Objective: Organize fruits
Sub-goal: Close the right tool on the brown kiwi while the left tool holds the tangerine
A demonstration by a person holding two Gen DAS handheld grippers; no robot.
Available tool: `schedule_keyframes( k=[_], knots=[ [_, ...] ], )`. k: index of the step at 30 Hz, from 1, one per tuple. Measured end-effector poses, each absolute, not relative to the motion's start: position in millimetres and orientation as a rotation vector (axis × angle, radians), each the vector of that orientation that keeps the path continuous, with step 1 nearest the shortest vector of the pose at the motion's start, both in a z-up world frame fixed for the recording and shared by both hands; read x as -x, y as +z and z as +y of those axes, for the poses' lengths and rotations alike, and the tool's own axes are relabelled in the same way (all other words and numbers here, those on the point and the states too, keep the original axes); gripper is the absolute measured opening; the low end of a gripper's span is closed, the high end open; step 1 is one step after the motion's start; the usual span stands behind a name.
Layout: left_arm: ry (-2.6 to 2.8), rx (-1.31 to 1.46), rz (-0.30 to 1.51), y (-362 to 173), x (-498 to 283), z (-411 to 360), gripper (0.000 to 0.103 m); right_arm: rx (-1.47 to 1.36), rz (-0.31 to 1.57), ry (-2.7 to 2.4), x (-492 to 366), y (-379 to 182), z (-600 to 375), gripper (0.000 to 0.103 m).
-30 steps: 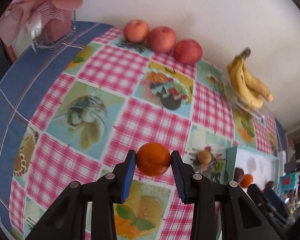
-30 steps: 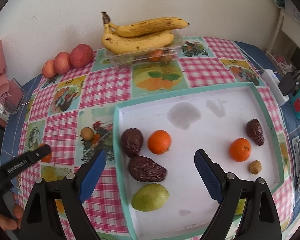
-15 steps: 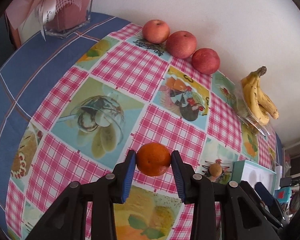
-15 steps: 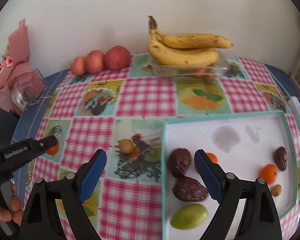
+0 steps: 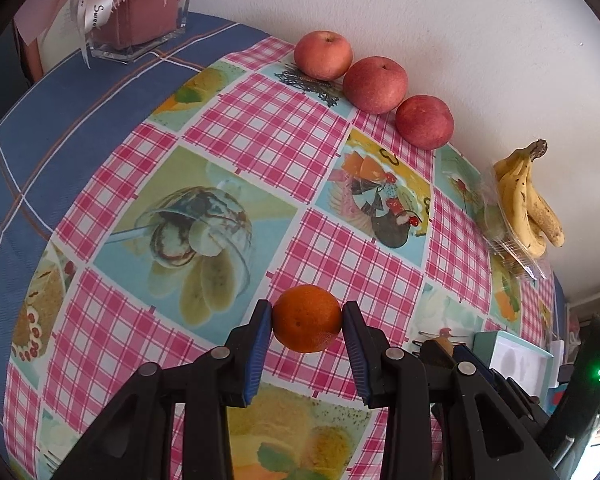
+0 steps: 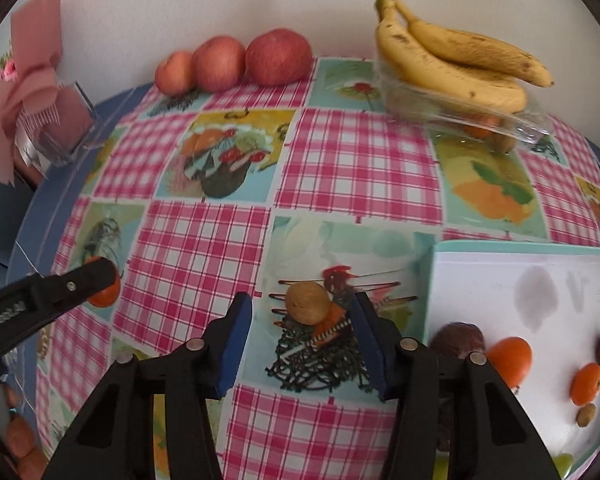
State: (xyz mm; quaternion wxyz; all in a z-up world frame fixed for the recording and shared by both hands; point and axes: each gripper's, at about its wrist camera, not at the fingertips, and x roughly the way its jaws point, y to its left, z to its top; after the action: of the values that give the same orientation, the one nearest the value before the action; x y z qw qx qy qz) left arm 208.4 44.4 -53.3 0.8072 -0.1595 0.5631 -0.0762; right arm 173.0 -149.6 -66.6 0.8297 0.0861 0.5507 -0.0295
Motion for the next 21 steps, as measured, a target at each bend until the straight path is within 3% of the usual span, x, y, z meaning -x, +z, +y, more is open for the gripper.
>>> schedule_keyframes(
  k=[11,21],
  knots=[
    [-0.160,0.343,1.202,-53,-209,45,0.038,-0.214,1.199,-0.082,-179,-77,-155,0.028],
    [-0.176,0.294,1.184,-36,-195,38,0.038,-0.229,1.166,-0.067,-162,-58,-152,0.028]
  ],
)
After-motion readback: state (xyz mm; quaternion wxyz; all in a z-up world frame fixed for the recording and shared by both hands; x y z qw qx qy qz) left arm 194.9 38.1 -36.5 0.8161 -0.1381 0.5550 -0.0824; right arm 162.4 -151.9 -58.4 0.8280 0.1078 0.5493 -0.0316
